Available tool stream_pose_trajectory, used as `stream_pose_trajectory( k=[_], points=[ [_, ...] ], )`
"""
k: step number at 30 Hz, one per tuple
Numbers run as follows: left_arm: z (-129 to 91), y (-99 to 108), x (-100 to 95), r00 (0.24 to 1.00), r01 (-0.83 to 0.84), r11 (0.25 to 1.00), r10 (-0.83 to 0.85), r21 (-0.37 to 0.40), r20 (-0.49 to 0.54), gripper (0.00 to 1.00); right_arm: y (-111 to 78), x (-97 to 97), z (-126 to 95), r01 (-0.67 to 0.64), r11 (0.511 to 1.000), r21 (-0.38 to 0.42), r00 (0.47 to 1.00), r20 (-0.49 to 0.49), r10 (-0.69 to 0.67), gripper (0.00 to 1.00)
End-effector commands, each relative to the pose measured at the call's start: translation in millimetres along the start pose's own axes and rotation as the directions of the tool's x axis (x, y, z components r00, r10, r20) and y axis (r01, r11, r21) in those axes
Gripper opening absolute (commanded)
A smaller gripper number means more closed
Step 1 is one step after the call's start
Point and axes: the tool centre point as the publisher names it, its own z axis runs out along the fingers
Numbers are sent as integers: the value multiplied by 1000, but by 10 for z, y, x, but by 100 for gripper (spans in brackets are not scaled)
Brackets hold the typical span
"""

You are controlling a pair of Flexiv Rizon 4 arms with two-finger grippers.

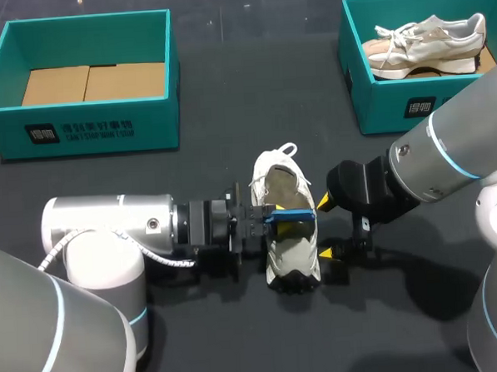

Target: Take the shoe out of the shoebox, open the shoe tongue, remove and reinsert the insole, then place the shoe into the shoebox

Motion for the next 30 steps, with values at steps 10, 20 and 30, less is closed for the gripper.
stream_pose_trajectory(
  k=[10, 20, 30],
  points=[
    [23, -130, -22, 1000, -12, 1000, 12, 28, 3, 29, 0, 11, 5, -1, 1000, 1, 1000, 3, 1, 100],
    [14, -283, -31, 998, -60, 997, 59, 44, 15, 32, 0, 11, 5, -1, 1000, 1, 1000, 3, 1, 100],
    [13, -475, -13, 996, -89, 993, 88, 72, 13, 29, 0, 11, 5, -1, 1000, 1, 1000, 3, 1, 100]
  ],
)
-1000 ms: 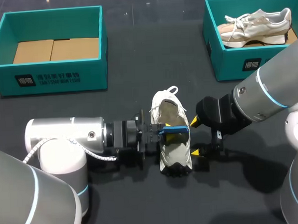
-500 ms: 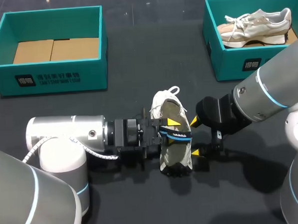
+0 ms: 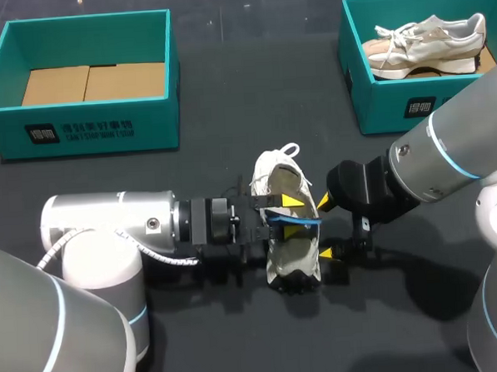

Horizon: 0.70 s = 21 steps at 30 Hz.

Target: Take the shoe out of the shoebox, open the shoe tongue, remove and reinsert the insole, then place the shoe into the shoebox

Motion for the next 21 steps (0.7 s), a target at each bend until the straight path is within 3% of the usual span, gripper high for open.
stream_pose_trajectory(
  k=[1, 2, 3, 21],
  points=[
    [-32, -68, 38, 1000, -15, 1000, 15, 6, -3, 25, 0, 11, 5, -1, 1000, 1, 1000, 3, 1, 100],
    [-30, -73, 45, 1000, -23, 1000, 23, 10, -5, 17, 0, 11, 5, -1, 1000, 1, 1000, 3, 1, 100],
    [-29, -71, 54, 999, -33, 999, 33, 15, -5, 1, 0, 11, 5, -1, 1000, 1, 1000, 3, 1, 100],
    [5, 332, 53, 997, -78, 997, 77, -18, -21, 0, 0, 11, 5, -1, 1000, 1, 1000, 3, 1, 100]
  ],
)
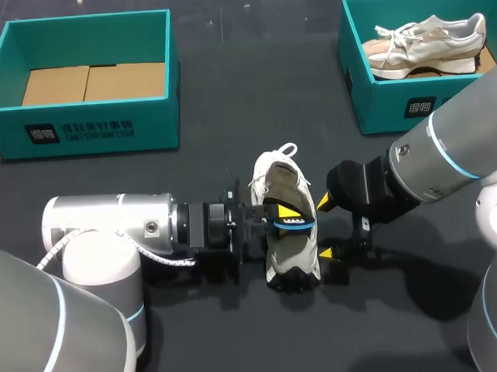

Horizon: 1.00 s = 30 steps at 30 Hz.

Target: Take the shoe out of the shoebox, open the shoe tongue, remove and reinsert the insole, then place the shoe into the shoebox

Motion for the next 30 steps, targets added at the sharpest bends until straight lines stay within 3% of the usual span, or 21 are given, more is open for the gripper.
stream_pose_trajectory(
  k=[1, 11, 12, 13, 14, 19, 26, 30],
  points=[
    [64, 118, 3, 1000, -9, 1000, 9, -13, -6, 0, 0, 11, 5, -1, 1000, 1, 1000, 3, 1, 100],
    [31, 198, -32, 1000, -1, 999, 1, -38, 12, 0, 0, 11, 5, -1, 1000, 1, 1000, 3, 1, 100],
    [27, 179, -38, 1000, 8, 999, -8, -32, 14, 6, 0, 11, 5, -1, 1000, 1, 1000, 3, 1, 100],
    [24, 156, -44, 1000, 16, 1000, -15, -26, 15, 21, 0, 11, 5, -1, 1000, 1, 1000, 3, 1, 100],
    [21, 126, -51, 1000, 18, 1000, -18, -24, 16, 26, 0, 11, 5, -1, 1000, 1, 1000, 3, 1, 100],
    [21, -16, -73, 999, 36, 999, -36, 0, 17, 35, 0, 11, 5, -1, 1000, 1, 1000, 3, 1, 100],
    [47, -159, -76, 999, 34, 999, -34, 12, 14, 33, 0, 11, 5, -1, 1000, 1, 1000, 3, 1, 100],
    [67, -208, -72, 999, 42, 999, -42, 15, 10, 23, 0, 11, 5, -1, 1000, 1, 1000, 3, 1, 100]
  ],
)
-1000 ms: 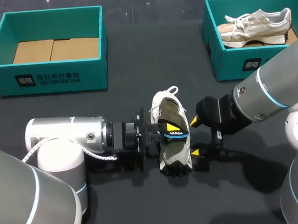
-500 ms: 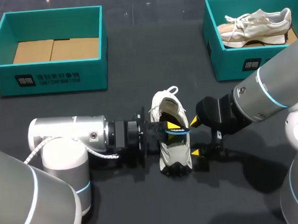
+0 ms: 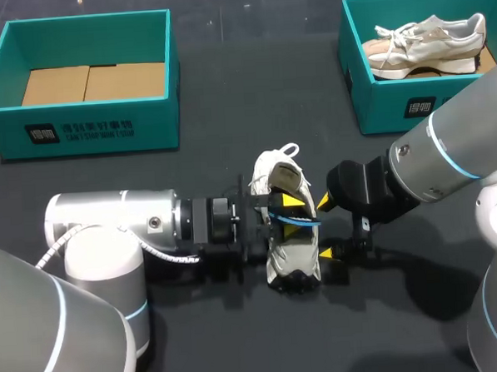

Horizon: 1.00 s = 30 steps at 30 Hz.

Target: Take the shoe out of the shoebox, open the shoe tongue, remove and reinsert the insole, then place the shoe into the shoebox

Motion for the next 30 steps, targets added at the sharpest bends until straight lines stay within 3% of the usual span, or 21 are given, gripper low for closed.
stream_pose_trajectory(
  k=[1, 5, 22, 29, 30],
  points=[
    [4, -57, 15, 1000, 7, 1000, -7, -8, -3, 21, 0, 11, 5, -1, 1000, 1, 1000, 3, 1, 100],
    [19, -80, 21, 1000, 12, 1000, -12, -6, -8, 0, 0, 11, 5, -1, 1000, 1, 1000, 3, 1, 100],
    [-6, 355, 0, 1000, -23, 997, 23, -72, -7, 0, 0, 11, 5, -1, 1000, 1, 1000, 3, 1, 100],
    [-25, 313, -3, 1000, -6, 998, 5, -61, -7, 0, 0, 11, 5, -1, 1000, 1, 1000, 3, 1, 100],
    [-29, 281, -4, 1000, -5, 998, 5, -57, -7, 8, 0, 11, 5, -1, 1000, 1, 1000, 3, 1, 100]
  ],
)
